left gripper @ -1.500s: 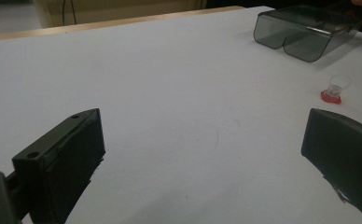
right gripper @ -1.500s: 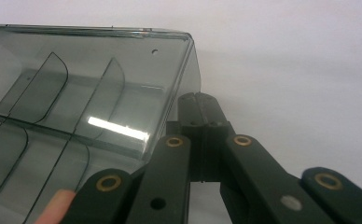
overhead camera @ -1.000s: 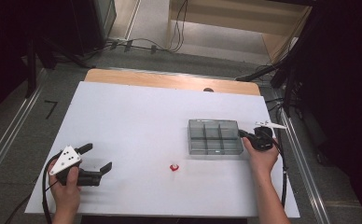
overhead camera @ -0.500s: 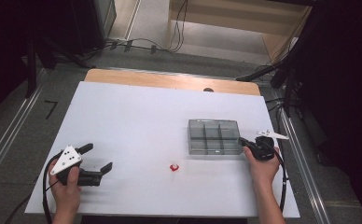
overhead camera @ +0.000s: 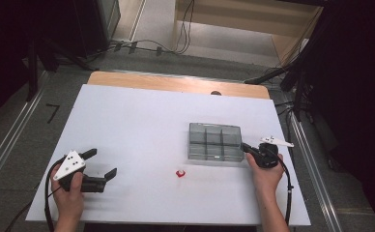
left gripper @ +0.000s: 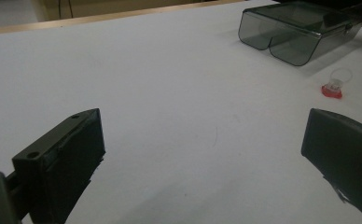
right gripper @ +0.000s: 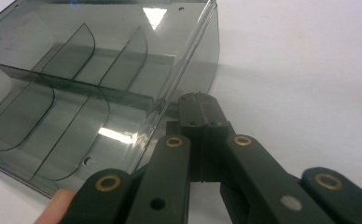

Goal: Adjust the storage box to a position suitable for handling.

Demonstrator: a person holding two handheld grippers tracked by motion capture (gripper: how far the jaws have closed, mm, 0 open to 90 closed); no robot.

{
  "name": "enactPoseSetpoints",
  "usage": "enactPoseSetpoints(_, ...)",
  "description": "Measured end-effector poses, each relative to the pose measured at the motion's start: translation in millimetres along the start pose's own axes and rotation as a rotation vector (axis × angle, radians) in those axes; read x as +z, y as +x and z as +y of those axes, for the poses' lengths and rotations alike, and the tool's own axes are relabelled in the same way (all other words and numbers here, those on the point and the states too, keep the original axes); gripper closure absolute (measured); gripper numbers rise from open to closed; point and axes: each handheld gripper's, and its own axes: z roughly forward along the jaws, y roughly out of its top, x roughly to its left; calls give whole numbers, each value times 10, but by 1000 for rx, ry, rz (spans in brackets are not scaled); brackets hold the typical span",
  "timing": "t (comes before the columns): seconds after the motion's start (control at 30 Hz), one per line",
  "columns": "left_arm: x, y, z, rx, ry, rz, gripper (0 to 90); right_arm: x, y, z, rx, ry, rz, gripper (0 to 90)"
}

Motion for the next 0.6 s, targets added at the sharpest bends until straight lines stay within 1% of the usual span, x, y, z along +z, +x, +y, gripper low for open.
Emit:
enactPoseSetpoints(0.1, -2, 0, 0, 0, 0, 1, 0, 33, 55, 8, -3, 0, 10, 879)
enactPoseSetpoints(0.4, -3, 1, 0, -2, -2, -1, 0, 152, 282, 40, -34, 8, 45, 879)
enactPoseSetpoints(0.53, -3, 0, 0, -1, -1, 0, 0, 185, 356, 59, -19, 4, 56, 879)
enactPoseSetpoints(0.6, -1, -1, 0, 1, 0, 0, 0, 192, 367, 61, -23, 3, 59, 879)
